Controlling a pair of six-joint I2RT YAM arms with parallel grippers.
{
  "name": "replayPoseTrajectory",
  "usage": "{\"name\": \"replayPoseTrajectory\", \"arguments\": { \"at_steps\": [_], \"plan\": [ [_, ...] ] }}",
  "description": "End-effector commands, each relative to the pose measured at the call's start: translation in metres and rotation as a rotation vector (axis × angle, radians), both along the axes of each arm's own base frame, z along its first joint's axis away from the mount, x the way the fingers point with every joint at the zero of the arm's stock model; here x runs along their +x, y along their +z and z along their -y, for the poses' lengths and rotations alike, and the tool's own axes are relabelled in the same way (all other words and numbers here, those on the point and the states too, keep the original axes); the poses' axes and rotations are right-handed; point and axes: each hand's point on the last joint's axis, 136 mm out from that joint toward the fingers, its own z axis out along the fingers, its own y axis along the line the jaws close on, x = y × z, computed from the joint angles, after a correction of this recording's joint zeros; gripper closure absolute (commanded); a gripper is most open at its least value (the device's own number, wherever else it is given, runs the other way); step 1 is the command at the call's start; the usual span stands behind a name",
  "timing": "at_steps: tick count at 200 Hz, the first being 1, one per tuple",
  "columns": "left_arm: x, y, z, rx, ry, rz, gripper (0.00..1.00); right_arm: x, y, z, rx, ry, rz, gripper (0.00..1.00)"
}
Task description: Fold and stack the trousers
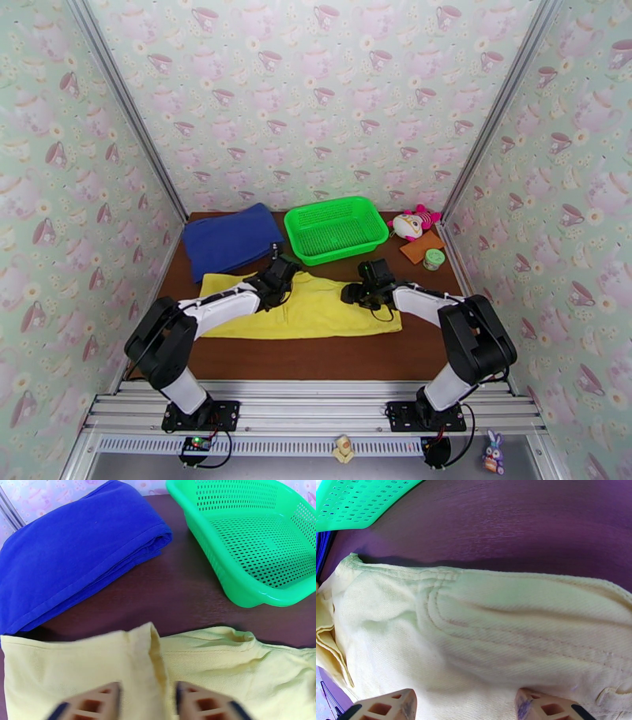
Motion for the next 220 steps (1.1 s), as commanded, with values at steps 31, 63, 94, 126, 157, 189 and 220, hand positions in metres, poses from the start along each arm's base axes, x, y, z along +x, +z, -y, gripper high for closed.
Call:
{"name": "replayPoseTrajectory", "arguments": {
  "at_steps": [31,63,94,126,157,189,220],
  "plan": [
    [-0.046,0.002,-0.008,0.054,-0.084,-0.092,0.35,-0.016,-0.019,0.000,-0.003,0.021,-0.063,0.31],
    [-0.093,-0.041,-0.006,0.053,-0.155,-0.327,0.37,-0.013,-0.022,-0.005,0.008,0.028,-0.069,0.31],
    [-0.112,-0.067,0.015,0.007,-0.252,-0.416,0.41,-0.011,-0.020,-0.014,0.009,0.043,-0.066,0.31],
    [-0.116,-0.087,0.027,0.024,-0.289,-0.474,0.42,-0.013,-0.018,-0.018,0.003,0.050,-0.065,0.31],
    [-0.114,-0.098,0.019,0.121,-0.224,-0.508,0.47,-0.016,-0.021,-0.014,-0.016,0.040,-0.071,0.31],
    [-0.115,-0.098,0.008,0.187,-0.179,-0.509,0.58,-0.019,-0.026,0.002,-0.067,0.000,-0.093,0.30],
    [-0.117,-0.099,0.002,0.197,-0.164,-0.517,0.76,-0.020,-0.029,0.018,-0.089,-0.040,-0.108,0.30]
  ]
}}
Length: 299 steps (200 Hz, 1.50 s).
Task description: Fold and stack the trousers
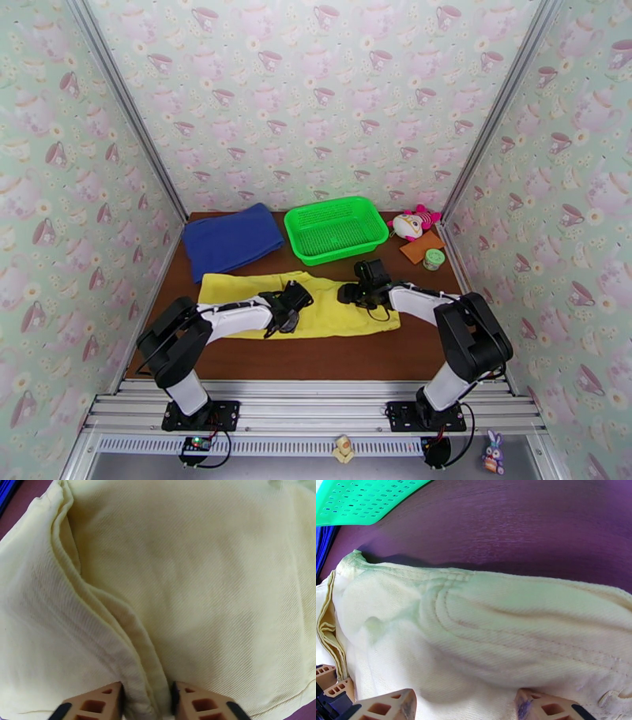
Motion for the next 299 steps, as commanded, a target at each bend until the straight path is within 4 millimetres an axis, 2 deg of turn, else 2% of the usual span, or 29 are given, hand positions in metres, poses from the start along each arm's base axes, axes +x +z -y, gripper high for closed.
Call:
{"name": "replayPoseTrajectory", "arguments": {
  "at_steps": [1,27,55,86,116,135,151,165,175,188,198,208,228,247,266,281,299],
  "plan": [
    [-0.003,-0.002,-0.011,0.053,0.029,-0.010,0.76,-0.024,-0.027,0.026,-0.080,-0.054,-0.126,0.30],
    [-0.007,0.003,-0.013,0.053,0.030,-0.008,0.83,-0.024,-0.025,0.036,-0.096,-0.067,-0.120,0.30],
    [-0.010,0.018,-0.018,0.045,0.029,0.005,1.00,-0.023,-0.018,0.045,-0.131,-0.083,-0.103,0.30],
    [-0.017,0.041,-0.013,-0.015,-0.015,0.000,1.00,-0.018,-0.014,0.054,-0.153,-0.116,-0.094,0.29],
    [-0.032,0.038,0.012,-0.120,-0.094,-0.107,1.00,-0.015,-0.009,0.060,-0.177,-0.142,-0.074,0.29],
    [-0.040,0.027,0.031,-0.197,-0.129,-0.173,0.85,-0.014,-0.004,0.060,-0.176,-0.147,-0.056,0.29],
    [-0.043,0.024,0.042,-0.246,-0.147,-0.205,0.83,-0.013,0.001,0.062,-0.182,-0.148,-0.045,0.29],
    [-0.043,0.034,0.052,-0.315,-0.168,-0.191,0.78,-0.012,0.006,0.062,-0.182,-0.145,-0.021,0.29],
    [-0.043,0.050,0.058,-0.374,-0.194,-0.165,0.66,-0.011,0.011,0.062,-0.177,-0.140,-0.002,0.29],
    [-0.039,0.071,0.057,-0.425,-0.212,-0.120,0.56,-0.011,0.019,0.059,-0.185,-0.116,0.028,0.29],
    [-0.032,0.085,0.046,-0.426,-0.191,-0.069,0.49,-0.010,0.031,0.054,-0.221,-0.079,0.079,0.29],
    [-0.024,0.092,0.027,-0.404,-0.150,-0.024,0.45,-0.010,0.045,0.044,-0.247,-0.045,0.133,0.29],
    [-0.004,0.095,-0.032,-0.296,0.019,0.061,0.39,-0.010,0.070,0.008,-0.166,0.035,0.201,0.29],
    [0.010,0.090,-0.100,-0.203,0.241,0.110,0.38,-0.013,0.087,-0.043,-0.036,0.151,0.233,0.29],
    [0.023,0.086,-0.152,-0.232,0.403,0.139,0.38,-0.017,0.098,-0.102,0.056,0.278,0.242,0.29],
    [0.033,0.085,-0.178,-0.292,0.476,0.166,0.38,-0.019,0.104,-0.149,0.116,0.361,0.247,0.29],
    [0.039,0.080,-0.196,-0.387,0.574,0.170,0.41,-0.020,0.107,-0.200,0.217,0.430,0.238,0.30]
  ]
}}
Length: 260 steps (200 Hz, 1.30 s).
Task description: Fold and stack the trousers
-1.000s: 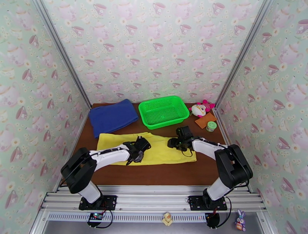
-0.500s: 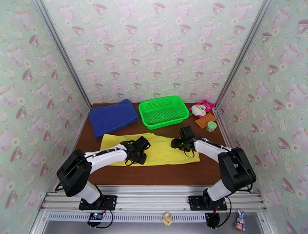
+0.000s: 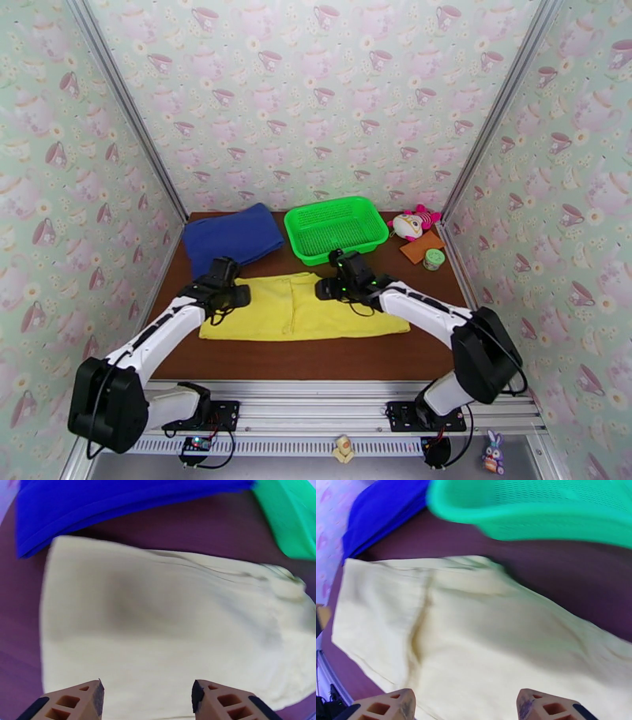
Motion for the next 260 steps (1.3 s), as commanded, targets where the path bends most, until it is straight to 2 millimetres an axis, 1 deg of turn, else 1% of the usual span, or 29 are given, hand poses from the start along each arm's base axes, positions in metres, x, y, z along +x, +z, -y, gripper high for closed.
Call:
{"name": "replayPoseTrajectory", "arguments": {
  "at_steps": [1,6,16,28,37,51,67,74,81,99,113,142,156,172,190,218,242,252,260],
  "plan": [
    [0.010,0.002,-0.015,-0.107,0.067,0.057,0.41,-0.006,0.014,-0.072,0.154,0.142,-0.018,0.30],
    [0.009,-0.001,-0.019,-0.124,0.098,0.055,0.41,-0.006,0.018,-0.086,0.183,0.165,-0.020,0.30],
    [0.009,-0.008,-0.022,-0.162,0.130,0.050,0.42,-0.004,0.011,-0.108,0.201,0.186,-0.043,0.30],
    [0.004,-0.016,-0.018,-0.212,0.145,0.035,0.43,0.003,0.002,-0.125,0.195,0.189,-0.058,0.31],
    [-0.003,-0.023,-0.015,-0.239,0.167,0.021,0.43,0.009,-0.007,-0.130,0.188,0.172,-0.065,0.31],
    [-0.017,-0.036,-0.009,-0.310,0.217,0.008,0.43,0.017,-0.014,-0.139,0.198,0.163,-0.068,0.31],
    [-0.029,-0.048,0.001,-0.396,0.255,0.008,0.43,0.019,-0.024,-0.151,0.213,0.184,-0.103,0.31],
    [-0.035,-0.052,0.002,-0.412,0.275,0.000,0.43,0.020,-0.029,-0.154,0.216,0.186,-0.117,0.32],
    [-0.041,-0.057,0.000,-0.410,0.298,-0.012,0.43,0.022,-0.035,-0.157,0.215,0.183,-0.126,0.32],
    [-0.057,-0.067,-0.018,-0.334,0.394,-0.075,0.43,0.026,-0.049,-0.159,0.202,0.163,-0.151,0.32],
    [-0.068,-0.071,-0.031,-0.287,0.459,-0.136,0.43,0.031,-0.064,-0.155,0.175,0.130,-0.178,0.32],
    [-0.077,-0.077,-0.039,-0.295,0.515,-0.169,0.44,0.042,-0.096,-0.137,0.103,0.048,-0.215,0.32],
    [-0.081,-0.080,-0.041,-0.297,0.539,-0.169,0.44,0.049,-0.108,-0.122,0.065,-0.010,-0.203,0.32],
    [-0.087,-0.085,-0.044,-0.290,0.564,-0.187,0.44,0.061,-0.113,-0.101,0.016,-0.088,-0.157,0.32],
    [-0.095,-0.091,-0.049,-0.266,0.602,-0.212,0.44,0.073,-0.108,-0.080,-0.007,-0.163,-0.089,0.32],
    [-0.098,-0.098,-0.048,-0.290,0.623,-0.231,0.44,0.082,-0.095,-0.065,-0.024,-0.198,0.001,0.31],
    [-0.094,-0.097,-0.047,-0.305,0.612,-0.220,0.44,0.082,-0.075,-0.063,0.009,-0.183,0.076,0.31],
    [-0.083,-0.091,-0.041,-0.335,0.558,-0.191,0.45,0.079,-0.066,-0.067,0.034,-0.158,0.096,0.31],
    [-0.072,-0.082,-0.036,-0.361,0.502,-0.160,0.45,0.076,-0.055,-0.072,0.055,-0.137,0.115,0.31]
  ]
}}
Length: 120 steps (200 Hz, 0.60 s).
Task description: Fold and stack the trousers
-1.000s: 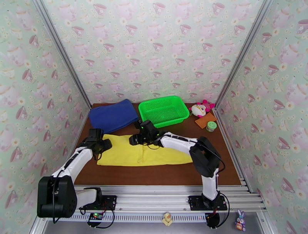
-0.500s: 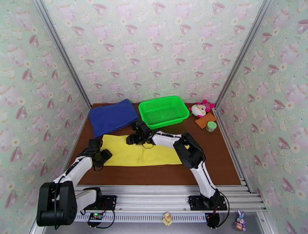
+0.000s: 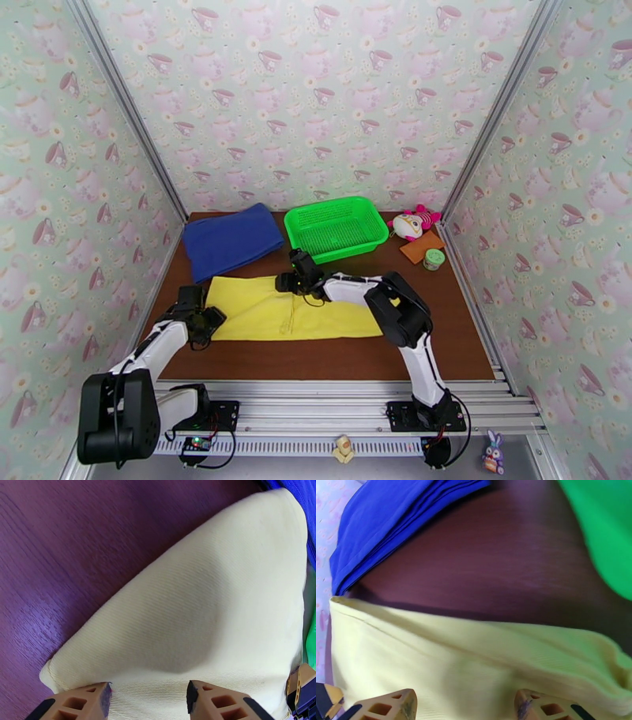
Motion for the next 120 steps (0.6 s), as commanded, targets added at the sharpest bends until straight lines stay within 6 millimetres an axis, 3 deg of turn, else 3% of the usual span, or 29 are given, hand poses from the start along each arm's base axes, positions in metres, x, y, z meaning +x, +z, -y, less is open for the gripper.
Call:
{"name": "replayPoseTrajectory", "arguments": {
  "at_steps": [1,40,62,91,105,120],
  "plan": [
    [-0.009,-0.008,0.003,-0.015,-0.052,-0.041,0.45,0.006,0.033,0.005,0.009,-0.004,0.118,0.31],
    [0.040,0.063,-0.001,0.101,-0.258,0.157,0.41,-0.030,0.068,-0.017,0.072,0.081,0.144,0.31],
    [0.061,0.090,-0.019,0.179,-0.280,0.199,0.38,-0.059,0.078,-0.036,0.149,0.155,0.083,0.31],
    [0.080,0.093,-0.051,0.224,-0.206,0.218,0.39,-0.088,0.068,-0.064,0.250,0.248,-0.051,0.31],
    [0.087,0.083,-0.067,0.264,-0.192,0.186,0.39,-0.095,0.054,-0.069,0.283,0.261,-0.108,0.31],
    [0.094,0.066,-0.071,0.241,-0.219,0.139,0.41,-0.098,0.036,-0.067,0.265,0.255,-0.144,0.31]
  ]
}}
